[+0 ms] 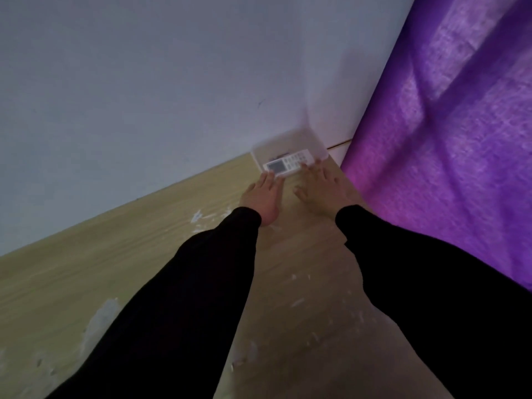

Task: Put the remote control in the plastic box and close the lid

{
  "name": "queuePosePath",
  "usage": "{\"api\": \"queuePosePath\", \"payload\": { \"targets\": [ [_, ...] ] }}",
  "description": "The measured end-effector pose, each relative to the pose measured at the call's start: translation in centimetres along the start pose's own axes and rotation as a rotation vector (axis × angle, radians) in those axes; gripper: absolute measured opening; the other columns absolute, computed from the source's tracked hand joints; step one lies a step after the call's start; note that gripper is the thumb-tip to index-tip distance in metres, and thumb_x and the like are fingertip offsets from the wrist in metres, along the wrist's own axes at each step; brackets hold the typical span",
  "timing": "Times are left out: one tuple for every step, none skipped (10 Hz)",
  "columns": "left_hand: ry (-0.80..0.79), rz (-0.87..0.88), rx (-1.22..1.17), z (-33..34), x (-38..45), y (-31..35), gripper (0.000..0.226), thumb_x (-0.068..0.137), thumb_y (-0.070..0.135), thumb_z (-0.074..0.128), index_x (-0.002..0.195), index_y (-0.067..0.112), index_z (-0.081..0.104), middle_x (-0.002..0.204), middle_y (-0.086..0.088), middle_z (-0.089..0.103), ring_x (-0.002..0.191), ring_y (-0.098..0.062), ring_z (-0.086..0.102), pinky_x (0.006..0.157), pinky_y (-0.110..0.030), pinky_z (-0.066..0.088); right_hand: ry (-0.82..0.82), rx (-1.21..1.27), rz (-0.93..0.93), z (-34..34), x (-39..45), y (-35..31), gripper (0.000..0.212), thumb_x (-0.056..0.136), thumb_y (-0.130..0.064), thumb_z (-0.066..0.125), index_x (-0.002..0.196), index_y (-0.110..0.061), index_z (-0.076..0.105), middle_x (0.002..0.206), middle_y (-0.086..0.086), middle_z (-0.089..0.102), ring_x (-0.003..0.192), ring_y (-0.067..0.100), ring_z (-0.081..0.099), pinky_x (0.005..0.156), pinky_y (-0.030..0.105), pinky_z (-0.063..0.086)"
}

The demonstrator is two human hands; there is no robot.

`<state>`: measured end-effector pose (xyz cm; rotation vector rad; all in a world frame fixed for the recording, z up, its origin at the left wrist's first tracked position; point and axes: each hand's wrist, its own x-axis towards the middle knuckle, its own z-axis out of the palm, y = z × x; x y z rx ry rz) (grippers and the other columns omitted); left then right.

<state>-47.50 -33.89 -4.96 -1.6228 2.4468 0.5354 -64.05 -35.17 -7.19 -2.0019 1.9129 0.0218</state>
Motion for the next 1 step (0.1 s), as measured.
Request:
{"api": "queuePosePath", "payload": {
  "targets": [
    [-0.006,-0.02,-0.019,0.03,-0.36,-0.32,0.074,0.09,0.017,0.048,0.149,0.015,0.004,0.161,-0.013,0.0,0.148,-0.027,0.002,0.12,-0.044,0.017,0.011,0.012,-0.049,0.34,-0.58,-0.16,0.071,0.095,-0.042,0.042,0.148,-0.018,0.002,0.158,0.022,0.002,0.144,0.04,0.009,0.116,0.057,0.016]
  ]
}}
